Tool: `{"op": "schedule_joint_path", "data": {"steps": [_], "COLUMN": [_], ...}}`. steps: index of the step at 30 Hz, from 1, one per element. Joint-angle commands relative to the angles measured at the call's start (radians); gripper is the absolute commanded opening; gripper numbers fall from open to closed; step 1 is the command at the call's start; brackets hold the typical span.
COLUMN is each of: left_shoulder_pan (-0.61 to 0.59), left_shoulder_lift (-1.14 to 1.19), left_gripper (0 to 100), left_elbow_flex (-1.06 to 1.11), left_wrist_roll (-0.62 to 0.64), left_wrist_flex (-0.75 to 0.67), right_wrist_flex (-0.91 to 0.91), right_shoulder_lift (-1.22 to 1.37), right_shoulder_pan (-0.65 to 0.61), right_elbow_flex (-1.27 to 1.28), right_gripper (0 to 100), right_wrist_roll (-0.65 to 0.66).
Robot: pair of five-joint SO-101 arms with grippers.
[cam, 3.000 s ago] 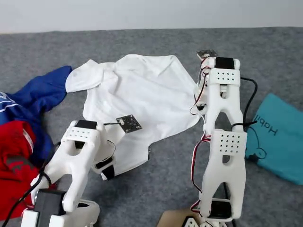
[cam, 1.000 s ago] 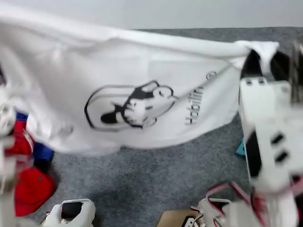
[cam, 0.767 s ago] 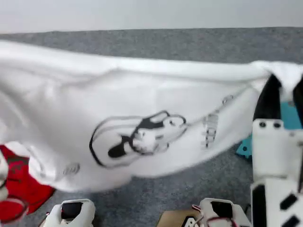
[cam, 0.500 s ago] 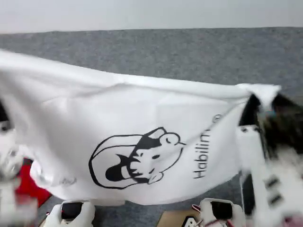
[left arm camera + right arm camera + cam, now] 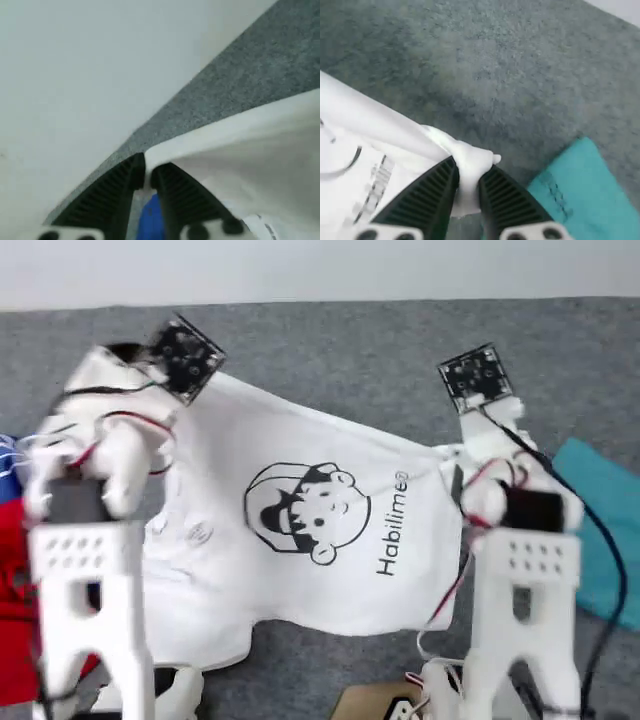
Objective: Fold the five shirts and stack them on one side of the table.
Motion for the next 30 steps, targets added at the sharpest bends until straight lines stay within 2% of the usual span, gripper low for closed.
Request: {"op": "schedule_joint_path", "data": {"steps": [1,7,17,23,30], "left_shoulder_pan": [0.003,0.005,0.005,0.006,0.017], "left_shoulder_lift": [0.107,0.373,0.833,0.859,0.778], "left_gripper": [1,1,1,1,1], "left_elbow_flex": [0.067,-0.13,-0.624,-0.717,-0.743], "left_wrist_roll": [-0.009,-0.005,-0.005,-0.006,-0.008], "left_wrist_flex": [-0.311,-0.465,-0.47,-0.265,0.209], "right_wrist_flex": [-0.237,-0.355,-0.311,-0.096,0.217], "right_shoulder_lift": [0.156,0.458,0.915,1.024,1.007], "right_shoulder_pan": [0.002,0.005,0.004,0.002,-0.004], "right_elbow_flex": [-0.037,-0.298,-0.856,-1.022,-1.033], "right_gripper": [1.0,1.0,1.0,1.0,1.0], "right_wrist_roll": [0.011,0.014,0.015,0.015,0.017]}}
